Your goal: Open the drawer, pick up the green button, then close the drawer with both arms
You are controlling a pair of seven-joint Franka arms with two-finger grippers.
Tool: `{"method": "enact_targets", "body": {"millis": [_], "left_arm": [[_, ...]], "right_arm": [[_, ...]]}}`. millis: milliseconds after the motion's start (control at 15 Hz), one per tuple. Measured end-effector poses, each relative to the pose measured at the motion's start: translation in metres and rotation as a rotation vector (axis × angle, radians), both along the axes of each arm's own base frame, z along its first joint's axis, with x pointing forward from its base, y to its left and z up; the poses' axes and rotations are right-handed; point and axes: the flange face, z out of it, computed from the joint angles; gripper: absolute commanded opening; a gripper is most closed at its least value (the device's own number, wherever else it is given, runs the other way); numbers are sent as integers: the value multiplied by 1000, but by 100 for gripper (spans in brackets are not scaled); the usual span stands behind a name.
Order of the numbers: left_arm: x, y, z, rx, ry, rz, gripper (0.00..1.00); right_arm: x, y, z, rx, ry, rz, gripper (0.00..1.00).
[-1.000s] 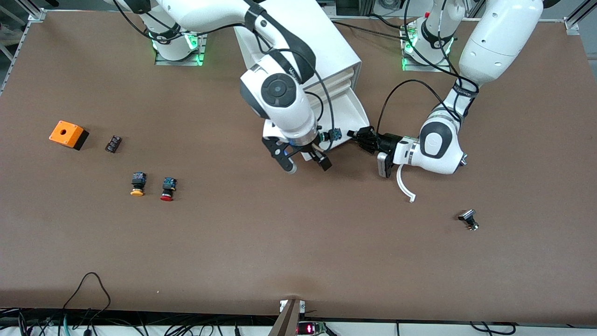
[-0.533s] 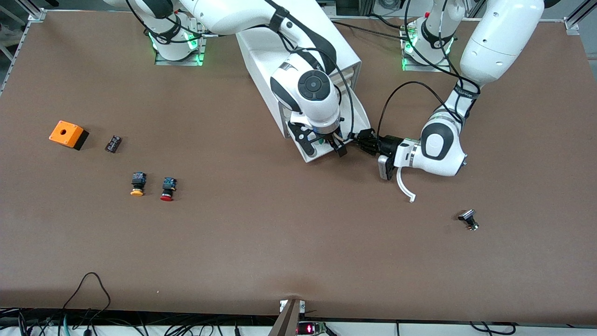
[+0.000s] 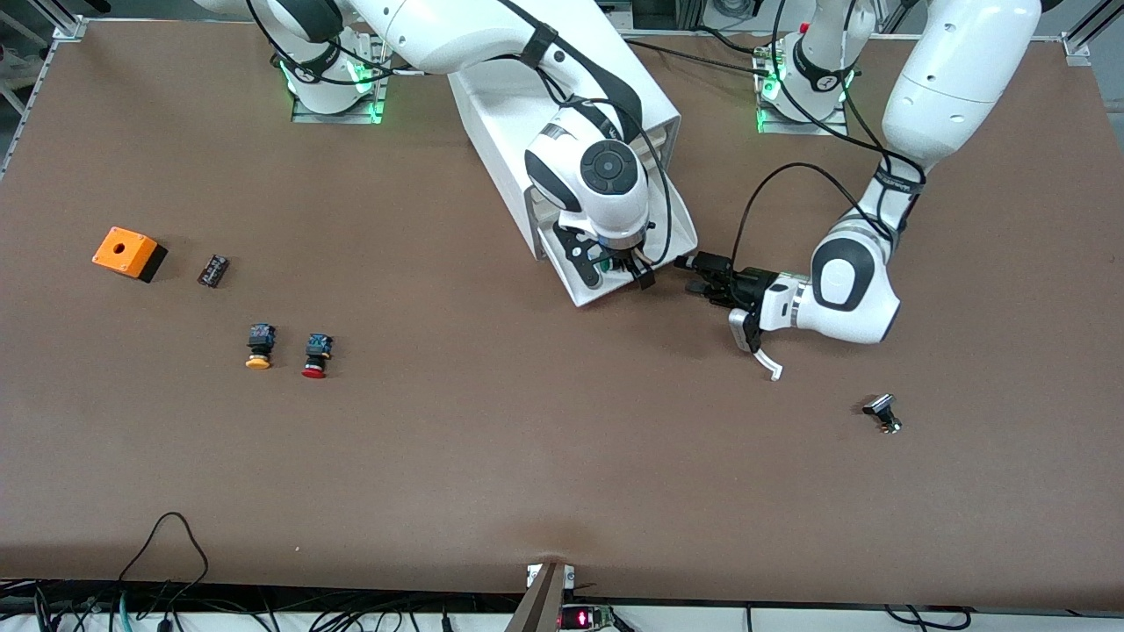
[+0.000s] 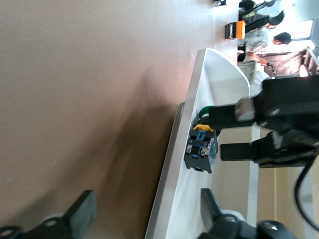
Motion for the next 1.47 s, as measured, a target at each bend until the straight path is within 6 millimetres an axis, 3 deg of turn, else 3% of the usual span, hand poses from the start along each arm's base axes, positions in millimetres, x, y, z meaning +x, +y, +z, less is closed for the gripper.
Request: {"method": "enact_targets", "body": {"millis": [67, 267, 333, 600, 867, 1000, 1200, 1467], "left_arm": [[7, 3, 9, 17, 22, -9, 100], [27, 13, 42, 111, 87, -30, 100], [33, 15, 55, 156, 102, -38, 100], [52, 25, 109, 366, 126, -87, 100], [70, 41, 158, 647, 148, -109, 100], [74, 43, 171, 764, 182, -66, 100], [75, 33, 173, 873, 255, 39, 100], [76, -27, 157, 966, 264, 204, 100]], "right_arm": [[-2, 1, -2, -2, 2, 2, 67], [-2, 1, -5, -6, 4, 1, 9], [-1, 1, -5, -6, 3, 1, 0], [1, 2, 2, 5, -6, 0, 0], [20, -7, 31, 31, -48, 30, 0], [43, -29, 56, 42, -76, 132, 0], [82, -77, 85, 42, -79, 309, 0], [116, -142, 105, 23, -29, 586, 0]]}}
